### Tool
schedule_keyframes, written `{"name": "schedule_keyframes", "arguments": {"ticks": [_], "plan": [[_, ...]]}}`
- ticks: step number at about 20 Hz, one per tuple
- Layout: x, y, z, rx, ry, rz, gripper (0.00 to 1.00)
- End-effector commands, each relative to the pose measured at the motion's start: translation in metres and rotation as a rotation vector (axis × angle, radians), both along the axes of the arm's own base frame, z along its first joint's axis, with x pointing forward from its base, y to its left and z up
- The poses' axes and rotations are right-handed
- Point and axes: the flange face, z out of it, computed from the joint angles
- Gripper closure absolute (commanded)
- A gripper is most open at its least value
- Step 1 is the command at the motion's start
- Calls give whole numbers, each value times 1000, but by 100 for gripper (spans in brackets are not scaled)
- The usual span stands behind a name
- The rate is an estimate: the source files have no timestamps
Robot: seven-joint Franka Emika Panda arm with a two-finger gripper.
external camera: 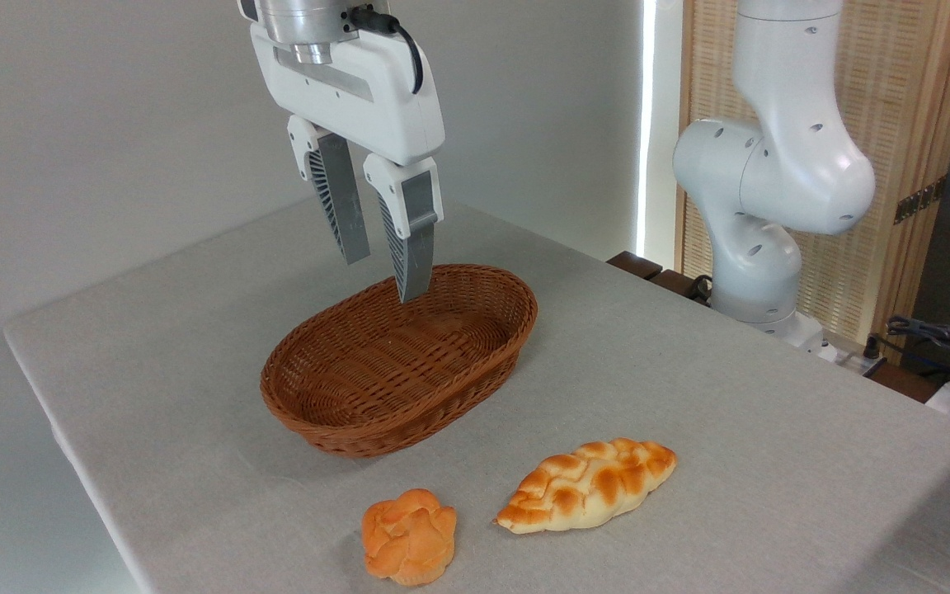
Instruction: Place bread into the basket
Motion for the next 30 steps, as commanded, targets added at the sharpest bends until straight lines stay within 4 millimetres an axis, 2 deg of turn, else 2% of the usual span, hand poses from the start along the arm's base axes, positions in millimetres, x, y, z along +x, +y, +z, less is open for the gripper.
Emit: {"name": "schedule_keyframes", "arguments": {"ticks": [1,5,7,9,13,14,15,18,22,25,28,30], "plan": [[-1,3,4,-6,-7,4,0],[-15,14,3,-16,-48,-4,0],[-19,21,-4,-13,-52,-42,0],[-24,33,-28,0,-73,-96,0],[-22,58,-105,12,-99,-213,0],[-26,73,-116,8,-90,-221,0],[-27,86,-123,5,-81,-235,0],[-31,120,-126,23,-77,-265,0],[-37,124,-148,49,-19,-293,0],[-51,122,-178,33,68,-325,0],[-62,127,-202,110,151,-377,0],[-66,135,-206,106,161,-363,0]]}}
